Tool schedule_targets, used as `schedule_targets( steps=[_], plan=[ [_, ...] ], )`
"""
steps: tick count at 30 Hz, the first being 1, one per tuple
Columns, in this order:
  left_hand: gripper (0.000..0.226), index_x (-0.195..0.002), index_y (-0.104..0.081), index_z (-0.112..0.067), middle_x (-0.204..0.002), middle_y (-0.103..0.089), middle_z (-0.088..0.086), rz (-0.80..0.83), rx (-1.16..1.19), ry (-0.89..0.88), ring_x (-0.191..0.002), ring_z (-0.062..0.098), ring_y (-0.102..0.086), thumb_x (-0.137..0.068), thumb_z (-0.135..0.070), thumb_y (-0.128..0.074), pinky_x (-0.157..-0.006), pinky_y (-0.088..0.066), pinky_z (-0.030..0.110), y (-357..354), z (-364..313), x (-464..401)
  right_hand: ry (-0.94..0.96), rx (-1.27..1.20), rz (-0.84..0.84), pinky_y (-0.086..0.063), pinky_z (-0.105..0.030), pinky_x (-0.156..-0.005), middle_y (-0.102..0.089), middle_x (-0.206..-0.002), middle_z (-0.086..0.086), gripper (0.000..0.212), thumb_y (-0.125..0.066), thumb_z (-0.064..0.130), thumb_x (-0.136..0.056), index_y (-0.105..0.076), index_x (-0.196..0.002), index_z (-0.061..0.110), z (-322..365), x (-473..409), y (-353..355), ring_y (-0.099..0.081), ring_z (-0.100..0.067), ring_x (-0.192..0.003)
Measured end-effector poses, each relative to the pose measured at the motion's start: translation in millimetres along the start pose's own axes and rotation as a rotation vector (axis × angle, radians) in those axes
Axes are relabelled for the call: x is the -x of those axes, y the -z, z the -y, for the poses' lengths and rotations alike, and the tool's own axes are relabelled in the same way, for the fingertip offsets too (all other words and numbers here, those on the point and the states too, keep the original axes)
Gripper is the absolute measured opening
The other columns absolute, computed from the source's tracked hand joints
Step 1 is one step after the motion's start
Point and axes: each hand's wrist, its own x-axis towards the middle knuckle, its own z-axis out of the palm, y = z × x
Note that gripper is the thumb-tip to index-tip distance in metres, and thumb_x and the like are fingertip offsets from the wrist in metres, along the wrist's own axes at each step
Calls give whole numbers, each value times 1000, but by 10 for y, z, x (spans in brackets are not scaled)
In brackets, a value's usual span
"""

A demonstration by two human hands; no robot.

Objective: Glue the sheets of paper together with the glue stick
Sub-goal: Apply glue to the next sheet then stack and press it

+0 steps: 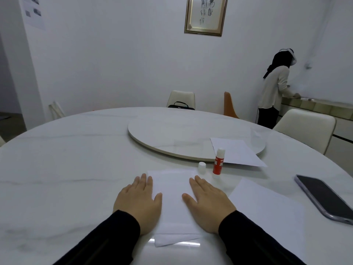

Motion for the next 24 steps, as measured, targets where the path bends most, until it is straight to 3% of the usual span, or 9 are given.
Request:
schedule_targets(
  steps=[7,11,17,21,24],
  plan=[
    [59,-150,0,-15,-160,3,-2,-10,-5,41,-147,13,1,-96,-34,-15,-119,-4,34,-1,49,16,-42,-39,-58,-6,-31,-118,-5,-162,3,70,-19,57,-94,-9,-152,20,-11,33,-9,-5,-11,-148],
    [62,-150,1,-18,-160,3,-5,-17,-15,63,-146,9,1,-94,-40,-15,-118,-4,34,-14,70,5,-37,-96,-121,-12,-30,-116,-20,-160,4,64,-28,50,-95,-17,-151,21,-36,39,14,-17,-12,-145],
    [64,-149,5,-20,-160,7,-8,-10,-8,84,-146,9,7,-92,-43,-13,-118,3,39,-32,89,13,-58,-178,-286,-26,-32,-106,-53,-133,6,67,-54,54,-81,-33,-141,33,-29,62,94,-39,-18,-128],
    [65,-149,7,-18,-160,9,-6,-19,18,105,-146,9,8,-92,-43,-14,-119,5,40,-24,70,36,-14,-326,-421,-27,-27,-100,-52,-110,15,70,-70,39,-68,-42,-132,38,3,73,145,-43,-14,-117],
    [66,-149,5,-18,-160,5,-6,-33,44,109,-146,11,6,-92,-43,-16,-119,3,39,-10,65,48,43,-342,-487,-27,-24,-96,-50,-108,19,69,-74,29,-65,-47,-128,36,43,85,158,-45,-11,-113]
  ],
)
